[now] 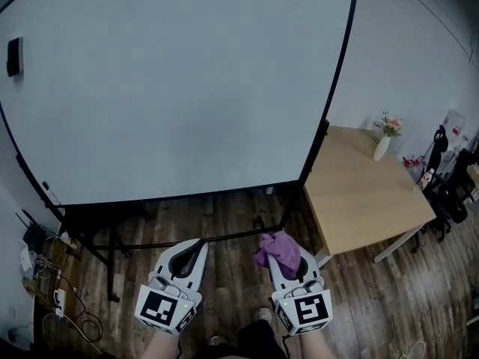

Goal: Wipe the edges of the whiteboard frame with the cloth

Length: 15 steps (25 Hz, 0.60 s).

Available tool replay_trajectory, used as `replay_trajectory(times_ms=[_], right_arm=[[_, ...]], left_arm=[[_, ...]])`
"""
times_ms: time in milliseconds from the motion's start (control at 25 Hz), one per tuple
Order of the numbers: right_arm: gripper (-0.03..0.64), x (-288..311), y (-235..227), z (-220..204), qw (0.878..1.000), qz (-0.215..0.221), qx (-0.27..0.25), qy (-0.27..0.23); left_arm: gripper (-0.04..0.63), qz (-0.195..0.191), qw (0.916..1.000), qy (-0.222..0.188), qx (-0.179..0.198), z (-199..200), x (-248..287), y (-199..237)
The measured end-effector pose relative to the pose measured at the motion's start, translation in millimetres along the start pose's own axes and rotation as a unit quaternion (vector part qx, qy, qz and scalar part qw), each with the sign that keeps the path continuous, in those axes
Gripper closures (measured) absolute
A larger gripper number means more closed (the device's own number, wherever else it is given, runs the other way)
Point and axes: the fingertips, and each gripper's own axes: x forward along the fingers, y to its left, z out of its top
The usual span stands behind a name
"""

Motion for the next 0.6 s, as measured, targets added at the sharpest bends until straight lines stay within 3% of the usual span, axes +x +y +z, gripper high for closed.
replay_trajectory(times_ms=[600], right_arm=[[0.52, 1.9, 5.1, 8.4, 1.0, -0.003, -0.009, -0.011]], left_arm=[[0.578, -0.006, 1.0, -0.004, -0.005, 0.2, 3.1, 3.0]])
